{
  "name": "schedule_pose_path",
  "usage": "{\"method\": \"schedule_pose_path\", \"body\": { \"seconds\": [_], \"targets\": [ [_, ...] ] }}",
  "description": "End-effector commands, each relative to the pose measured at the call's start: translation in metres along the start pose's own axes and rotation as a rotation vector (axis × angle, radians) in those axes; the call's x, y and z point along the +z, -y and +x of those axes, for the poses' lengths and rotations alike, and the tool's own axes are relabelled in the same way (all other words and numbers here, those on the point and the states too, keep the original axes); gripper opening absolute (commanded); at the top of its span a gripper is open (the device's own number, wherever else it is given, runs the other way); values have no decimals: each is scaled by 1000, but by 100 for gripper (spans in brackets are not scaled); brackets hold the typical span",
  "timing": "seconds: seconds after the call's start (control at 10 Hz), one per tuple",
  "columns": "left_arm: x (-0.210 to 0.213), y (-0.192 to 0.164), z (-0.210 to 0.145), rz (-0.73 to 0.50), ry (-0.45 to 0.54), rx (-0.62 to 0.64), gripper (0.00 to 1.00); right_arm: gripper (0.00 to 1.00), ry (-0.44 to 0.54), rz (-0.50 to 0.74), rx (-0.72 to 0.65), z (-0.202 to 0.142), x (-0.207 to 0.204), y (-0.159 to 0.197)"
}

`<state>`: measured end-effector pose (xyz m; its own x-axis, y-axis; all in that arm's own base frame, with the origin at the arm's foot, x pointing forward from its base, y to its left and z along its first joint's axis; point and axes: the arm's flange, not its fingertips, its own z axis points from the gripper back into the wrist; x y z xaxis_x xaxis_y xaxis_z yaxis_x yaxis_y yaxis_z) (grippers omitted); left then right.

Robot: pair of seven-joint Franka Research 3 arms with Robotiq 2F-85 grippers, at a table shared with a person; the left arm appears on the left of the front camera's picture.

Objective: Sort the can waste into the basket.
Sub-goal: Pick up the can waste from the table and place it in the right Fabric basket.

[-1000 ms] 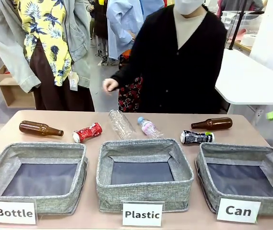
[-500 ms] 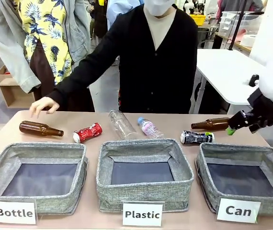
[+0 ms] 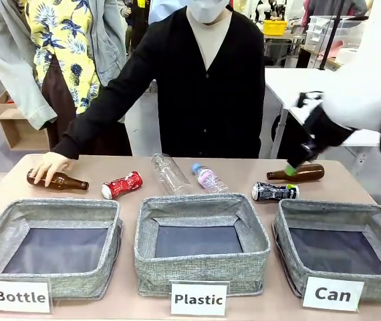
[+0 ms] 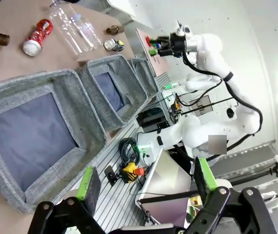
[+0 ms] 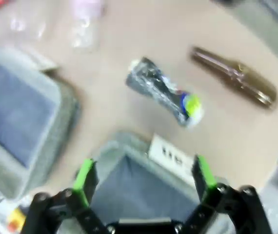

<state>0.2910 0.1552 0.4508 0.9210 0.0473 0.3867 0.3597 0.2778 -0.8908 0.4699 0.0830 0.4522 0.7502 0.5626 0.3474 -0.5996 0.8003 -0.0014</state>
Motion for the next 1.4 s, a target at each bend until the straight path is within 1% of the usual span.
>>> {"method": "schedule_pose_path", "body": {
  "seconds": [0.0,0.1,0.2,0.3,0.4,0.5,0.6,0.7,0.8,0.9,1.0,1.1,1.2,1.3],
  "targets": [
    [2,0,-2,-6,-9,-24,100,100,-121,276,580,30,-22,35],
    [2,0,-2,-6,-9,-24,100,100,-176,285,806,35,-37,35],
    [2,0,-2,-6,-9,-24,100,100,-156,339,1039,34,-47,26],
    [2,0,-2,-6,-9,-24,100,100,-110,344,1180,34,-51,19],
    [2,0,-2,-6,-9,-24,100,100,-70,322,1230,34,-52,17],
    [2,0,-2,-6,-9,-24,100,100,-83,292,1219,32,-56,19],
    [2,0,-2,-6,-9,-24,100,100,-54,245,1062,33,-57,21],
    [2,0,-2,-6,-9,-24,100,100,-112,283,952,36,-62,6],
    [2,0,-2,-6,-9,-24,100,100,-112,283,952,36,-62,6],
    [2,0,-2,-6,-9,-24,100,100,-99,281,1042,35,-61,10],
    [0,0,0,0,-1,1,100,100,-69,220,987,41,-71,20],
    [11,32,-1,-127,46,-18,100,100,-72,170,954,47,-79,27],
    [38,65,-6,-387,45,36,100,100,-49,143,951,56,-92,37],
    [59,82,-14,-402,58,44,100,100,-59,148,950,61,-102,45]
  ]
}}
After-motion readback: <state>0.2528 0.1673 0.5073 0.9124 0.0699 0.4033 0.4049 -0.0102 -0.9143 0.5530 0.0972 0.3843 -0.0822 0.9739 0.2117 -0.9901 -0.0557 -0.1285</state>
